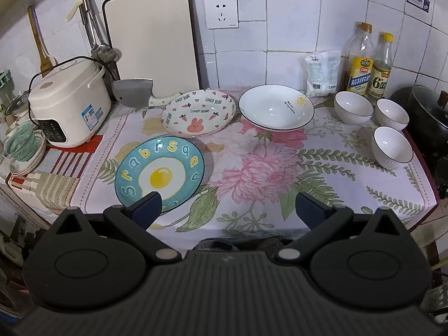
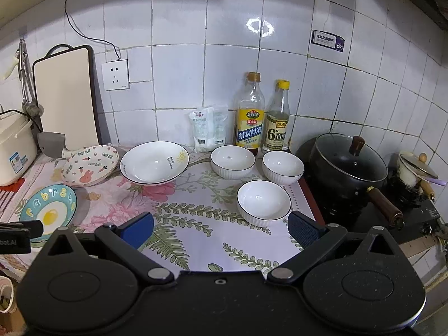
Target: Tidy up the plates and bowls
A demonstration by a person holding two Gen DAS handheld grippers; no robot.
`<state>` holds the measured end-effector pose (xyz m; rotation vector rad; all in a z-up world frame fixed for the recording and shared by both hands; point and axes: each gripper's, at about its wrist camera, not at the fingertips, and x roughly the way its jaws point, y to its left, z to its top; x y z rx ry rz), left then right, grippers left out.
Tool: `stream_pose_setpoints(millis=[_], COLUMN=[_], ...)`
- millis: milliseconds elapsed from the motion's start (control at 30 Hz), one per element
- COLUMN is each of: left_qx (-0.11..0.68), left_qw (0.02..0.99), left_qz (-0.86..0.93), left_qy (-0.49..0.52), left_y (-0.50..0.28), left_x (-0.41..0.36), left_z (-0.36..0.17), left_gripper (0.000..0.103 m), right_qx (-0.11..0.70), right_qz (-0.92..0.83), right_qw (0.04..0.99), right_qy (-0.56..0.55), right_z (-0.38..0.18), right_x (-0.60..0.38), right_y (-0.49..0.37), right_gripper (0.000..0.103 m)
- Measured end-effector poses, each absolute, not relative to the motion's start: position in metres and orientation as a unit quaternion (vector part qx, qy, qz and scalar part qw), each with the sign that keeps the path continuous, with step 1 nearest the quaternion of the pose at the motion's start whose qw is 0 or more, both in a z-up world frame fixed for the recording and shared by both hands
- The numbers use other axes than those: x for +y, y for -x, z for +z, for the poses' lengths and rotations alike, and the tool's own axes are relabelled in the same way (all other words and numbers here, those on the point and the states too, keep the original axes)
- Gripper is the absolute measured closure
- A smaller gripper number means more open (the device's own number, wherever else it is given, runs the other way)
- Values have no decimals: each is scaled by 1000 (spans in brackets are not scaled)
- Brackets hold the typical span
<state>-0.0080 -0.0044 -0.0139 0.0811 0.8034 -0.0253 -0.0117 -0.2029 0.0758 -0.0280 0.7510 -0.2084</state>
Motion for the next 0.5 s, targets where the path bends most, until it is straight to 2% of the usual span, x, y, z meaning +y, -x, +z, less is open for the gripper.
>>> stream_pose_setpoints(millis=[267, 500], left_qx=[378, 375], left_qw=[925, 926], left_qz=[-19, -22], left_qy=[-41, -38], left_y=[13, 16], left_x=[-8, -10], left_z=[-27, -31], left_gripper=[0, 0], right_qx=[368, 351], right_qz=[-96, -121], right_qw=[925, 927], right_qy=[5, 48], right_z=[65, 65], right_x=[-202, -202], right_y=[15, 19], right_gripper=[0, 0])
